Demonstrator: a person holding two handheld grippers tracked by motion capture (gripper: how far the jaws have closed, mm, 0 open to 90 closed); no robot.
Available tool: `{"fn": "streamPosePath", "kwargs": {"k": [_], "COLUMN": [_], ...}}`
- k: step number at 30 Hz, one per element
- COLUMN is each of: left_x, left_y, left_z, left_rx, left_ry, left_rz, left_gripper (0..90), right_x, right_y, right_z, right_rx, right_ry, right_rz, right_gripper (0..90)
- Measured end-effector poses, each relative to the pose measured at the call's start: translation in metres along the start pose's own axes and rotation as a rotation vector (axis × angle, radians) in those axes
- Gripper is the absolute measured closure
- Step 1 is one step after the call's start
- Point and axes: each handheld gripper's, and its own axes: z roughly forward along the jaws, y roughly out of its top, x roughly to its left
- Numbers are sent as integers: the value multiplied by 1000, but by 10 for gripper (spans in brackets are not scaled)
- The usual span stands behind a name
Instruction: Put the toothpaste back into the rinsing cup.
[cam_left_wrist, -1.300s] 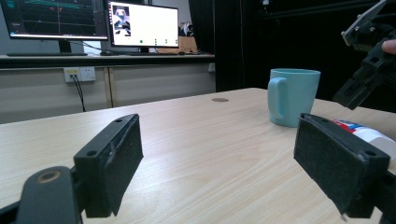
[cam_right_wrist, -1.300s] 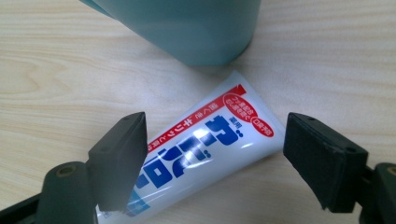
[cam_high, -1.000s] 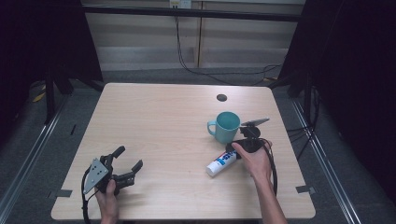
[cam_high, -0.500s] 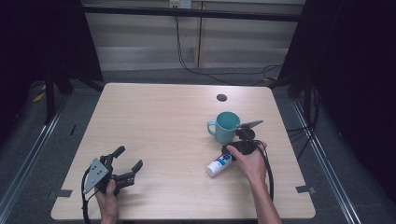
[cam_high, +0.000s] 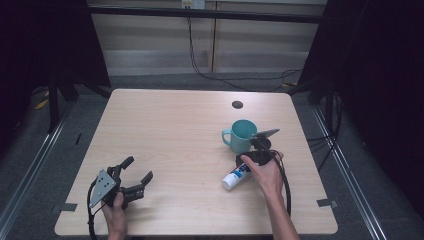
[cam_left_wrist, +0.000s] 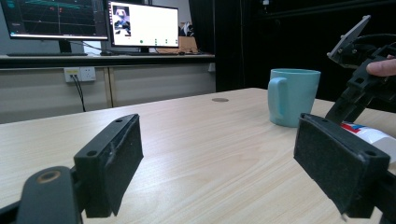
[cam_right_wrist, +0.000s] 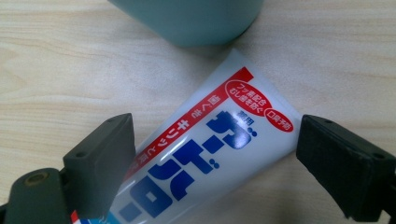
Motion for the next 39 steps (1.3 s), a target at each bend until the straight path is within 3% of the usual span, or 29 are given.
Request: {"fn": "streamPosePath", "kwargs": {"k": [13, 19, 22, 24, 27, 33, 39], "left_x": [0, 0, 0, 0, 0, 0, 0], "left_y": [0, 0, 0, 0, 0, 0, 0], "left_z": [0, 0, 0, 0, 0, 0, 0], "left_rx": [-1, -1, -5, -4, -4, -4, -6], "left_ry": [0, 0, 2, 0, -1, 0, 0], "left_rz": [-3, -2, -4, 1, 2, 1, 0], "left_gripper": [154, 154, 154, 154, 154, 154, 154], "right_x": [-2, 2, 3, 4, 3, -1, -2], "right_y": [0, 2, 2, 1, -2, -3, -4], "right_z": [2, 4, 8, 6, 5, 1, 0], "right_rx": [34, 40, 64, 55, 40, 92, 108], "right_ry": [14, -13, 1, -17, -17, -4, 3], "right_rz": [16, 9, 12, 7, -7, -49, -153], "right_gripper": [125, 121, 152, 205, 257, 333, 353]}}
